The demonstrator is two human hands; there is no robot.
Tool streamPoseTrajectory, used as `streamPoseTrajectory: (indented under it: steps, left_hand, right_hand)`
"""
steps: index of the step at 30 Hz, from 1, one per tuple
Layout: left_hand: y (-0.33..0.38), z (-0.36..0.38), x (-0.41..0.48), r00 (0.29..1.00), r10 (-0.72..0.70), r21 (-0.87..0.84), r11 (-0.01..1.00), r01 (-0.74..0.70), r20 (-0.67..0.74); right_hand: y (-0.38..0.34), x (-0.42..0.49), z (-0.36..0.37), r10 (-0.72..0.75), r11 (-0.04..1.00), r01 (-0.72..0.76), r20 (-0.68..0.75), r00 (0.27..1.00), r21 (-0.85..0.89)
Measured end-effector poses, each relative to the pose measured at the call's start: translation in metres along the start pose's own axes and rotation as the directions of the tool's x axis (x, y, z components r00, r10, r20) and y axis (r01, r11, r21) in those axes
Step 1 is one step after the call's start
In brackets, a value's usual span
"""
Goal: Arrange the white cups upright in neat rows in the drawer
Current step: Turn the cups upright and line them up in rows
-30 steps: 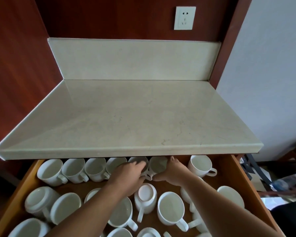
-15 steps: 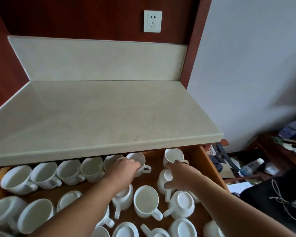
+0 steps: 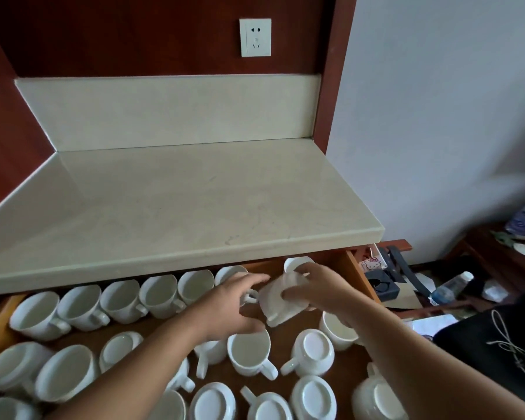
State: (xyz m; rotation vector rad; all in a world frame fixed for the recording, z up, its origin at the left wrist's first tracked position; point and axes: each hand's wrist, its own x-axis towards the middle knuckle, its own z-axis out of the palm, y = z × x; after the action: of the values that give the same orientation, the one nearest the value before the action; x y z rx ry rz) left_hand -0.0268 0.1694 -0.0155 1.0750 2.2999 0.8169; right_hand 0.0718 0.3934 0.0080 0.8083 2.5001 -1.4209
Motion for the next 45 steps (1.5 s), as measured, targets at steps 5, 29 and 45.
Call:
streamPoseTrajectory:
  steps: [5, 29, 45]
  left_hand:
    - [0.021, 0.017, 0.008, 0.999, 0.044, -0.125, 0.991, -0.048, -0.031]
    - [0.026, 0.056, 0.057, 0.985, -0.015, 0.267, 0.962, 0.062, -0.174]
    - [0.008, 0.081, 0.091, 0.972, 0.028, 0.461, 0.883, 0.084, -0.232]
  right_hand:
    - [0.007, -0.004, -0.006, 0.043, 0.770, -0.215, 0.287, 0.957, 0.601]
    - [0.055, 0.050, -0.024, -0.058, 0.947, 0.037, -0.058, 0.997, -0.319]
    - [0.076, 0.081, -0.015, -0.118, 0.978, 0.089, -0.149, 0.982, -0.188]
